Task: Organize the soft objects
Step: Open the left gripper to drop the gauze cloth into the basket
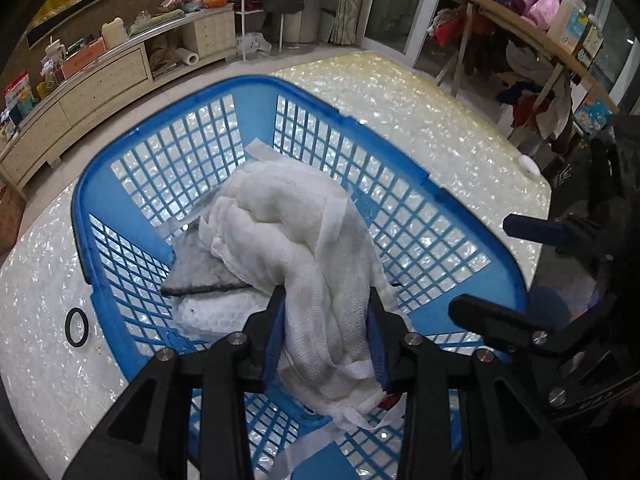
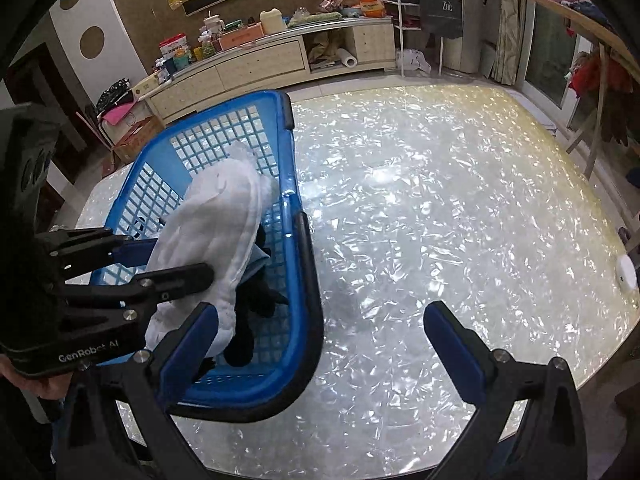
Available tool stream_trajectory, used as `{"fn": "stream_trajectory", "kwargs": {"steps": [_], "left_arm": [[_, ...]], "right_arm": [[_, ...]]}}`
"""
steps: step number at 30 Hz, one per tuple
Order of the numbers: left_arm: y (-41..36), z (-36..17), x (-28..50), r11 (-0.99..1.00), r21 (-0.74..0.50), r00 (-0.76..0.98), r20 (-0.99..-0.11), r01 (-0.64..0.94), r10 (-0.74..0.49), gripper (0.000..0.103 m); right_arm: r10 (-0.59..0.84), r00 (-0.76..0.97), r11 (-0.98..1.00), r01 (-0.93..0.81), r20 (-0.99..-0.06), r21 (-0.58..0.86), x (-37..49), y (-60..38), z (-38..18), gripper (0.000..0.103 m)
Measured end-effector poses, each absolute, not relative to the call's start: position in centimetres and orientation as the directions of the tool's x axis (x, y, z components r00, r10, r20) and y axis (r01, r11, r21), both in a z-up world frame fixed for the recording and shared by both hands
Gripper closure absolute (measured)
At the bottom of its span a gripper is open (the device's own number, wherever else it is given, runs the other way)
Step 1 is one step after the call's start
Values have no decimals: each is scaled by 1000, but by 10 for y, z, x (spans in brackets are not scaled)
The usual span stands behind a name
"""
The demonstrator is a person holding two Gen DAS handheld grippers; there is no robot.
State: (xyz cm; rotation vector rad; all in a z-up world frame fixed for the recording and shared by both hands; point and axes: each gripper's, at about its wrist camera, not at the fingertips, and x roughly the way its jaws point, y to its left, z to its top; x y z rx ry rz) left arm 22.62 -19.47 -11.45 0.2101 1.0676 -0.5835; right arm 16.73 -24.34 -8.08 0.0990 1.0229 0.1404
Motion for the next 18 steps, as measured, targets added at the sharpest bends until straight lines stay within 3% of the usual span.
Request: {"fn": "stream_trajectory", "kwargs": {"steps": [13, 15, 17, 18], "left_arm": [[-211, -125, 235, 819, -52, 307, -912, 572, -272, 67], [-210, -124, 237, 822, -54, 299, -916, 567, -267, 59], [-209, -121, 237, 820, -47, 309, -913, 571, -267, 43], [-208, -120, 237, 818, -40, 318, -909, 574, -268, 42]], "right_arm": [[167, 488, 985, -55, -857, 161, 173, -244, -91, 0], [164, 487, 986, -55, -858, 157, 173, -245, -90, 0], [167, 489, 986, -60, -856, 158, 173, -245, -88, 0], [167, 490, 986, -61, -856, 157, 173, -245, -87, 0]]}}
